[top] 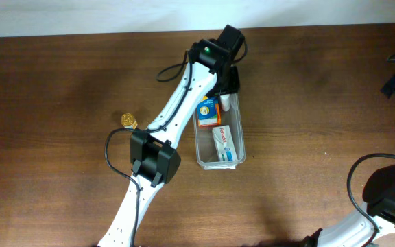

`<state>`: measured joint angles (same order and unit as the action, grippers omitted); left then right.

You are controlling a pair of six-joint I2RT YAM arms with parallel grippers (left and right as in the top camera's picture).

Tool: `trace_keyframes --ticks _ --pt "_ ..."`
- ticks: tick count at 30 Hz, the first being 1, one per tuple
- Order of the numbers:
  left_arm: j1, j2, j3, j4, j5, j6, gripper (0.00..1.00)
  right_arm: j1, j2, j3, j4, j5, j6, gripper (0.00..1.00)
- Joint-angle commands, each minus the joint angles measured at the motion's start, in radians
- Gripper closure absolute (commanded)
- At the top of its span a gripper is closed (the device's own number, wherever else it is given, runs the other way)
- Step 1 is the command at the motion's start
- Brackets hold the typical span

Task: Pack container
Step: 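Open the left gripper to release the bottle upright in the container, then raise the left gripper and move it left toward the amber jar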

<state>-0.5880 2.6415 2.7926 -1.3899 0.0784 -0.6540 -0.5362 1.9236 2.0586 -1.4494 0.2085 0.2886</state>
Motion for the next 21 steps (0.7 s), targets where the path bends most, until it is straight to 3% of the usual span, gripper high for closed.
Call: trace_keyframes --ticks 1,14,18,21 --pt "0.002 -0.005 0.065 0.002 0.007 0.02 0.59 -0.001 -0.003 -0.003 0.003 0.002 0.011 0.02" --pt "0.037 -0.005 0.257 -0.036 0.008 0.055 0.53 -0.001 -0.003 -0.003 0.003 0.002 0.011 0.02" --pt "0.082 -0.022 0.347 -0.107 0.007 0.09 0.52 -0.001 -0.003 -0.004 0.003 0.002 0.011 0.02" --pt "0.128 -0.068 0.347 -0.222 -0.01 0.149 0.44 -0.001 -0.003 -0.004 0.003 0.002 0.011 0.02"
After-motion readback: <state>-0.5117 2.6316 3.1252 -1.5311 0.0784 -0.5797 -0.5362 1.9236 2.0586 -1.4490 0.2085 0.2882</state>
